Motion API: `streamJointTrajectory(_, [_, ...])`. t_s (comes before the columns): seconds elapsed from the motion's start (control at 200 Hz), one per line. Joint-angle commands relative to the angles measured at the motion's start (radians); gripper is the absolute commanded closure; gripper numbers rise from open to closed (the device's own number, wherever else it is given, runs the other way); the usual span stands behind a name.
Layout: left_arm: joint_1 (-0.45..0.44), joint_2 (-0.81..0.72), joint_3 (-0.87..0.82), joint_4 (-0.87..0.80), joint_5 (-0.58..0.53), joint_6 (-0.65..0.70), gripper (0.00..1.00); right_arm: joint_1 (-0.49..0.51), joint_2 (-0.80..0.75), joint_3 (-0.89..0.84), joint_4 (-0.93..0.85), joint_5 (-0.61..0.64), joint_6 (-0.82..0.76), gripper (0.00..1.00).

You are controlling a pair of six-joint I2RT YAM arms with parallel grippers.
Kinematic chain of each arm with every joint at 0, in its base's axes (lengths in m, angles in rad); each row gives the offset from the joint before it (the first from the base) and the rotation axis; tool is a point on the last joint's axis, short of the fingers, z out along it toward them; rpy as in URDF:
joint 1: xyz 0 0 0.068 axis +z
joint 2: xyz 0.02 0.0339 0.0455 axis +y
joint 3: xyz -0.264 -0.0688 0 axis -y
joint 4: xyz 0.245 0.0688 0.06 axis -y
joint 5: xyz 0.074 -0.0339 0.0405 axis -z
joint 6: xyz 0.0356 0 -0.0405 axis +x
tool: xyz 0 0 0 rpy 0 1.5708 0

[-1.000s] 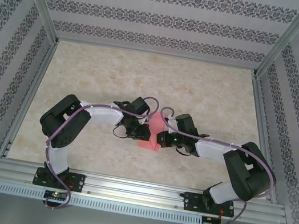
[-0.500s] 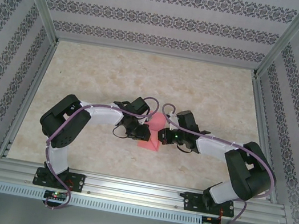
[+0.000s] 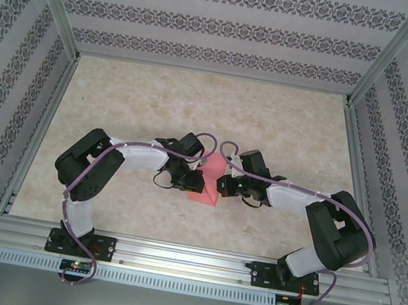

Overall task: Fold a paper plane with a square sheet of paper (pick it up from the middle)
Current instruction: Fold the triangle a second time at the center of the table.

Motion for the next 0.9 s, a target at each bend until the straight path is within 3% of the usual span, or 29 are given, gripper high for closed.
streamJointTrajectory(0.0, [-0.012,0.016,0.022,-0.018,-0.003,0.020,0.80,-0.009,0.012,0.023,0.011,0.022,-0.017,0.96])
streamJointTrajectory(0.894, [-0.012,0.025,0.021,-0.020,-0.003,0.024,0.80,-0.007,0.043,0.035,0.019,0.029,-0.022,0.94])
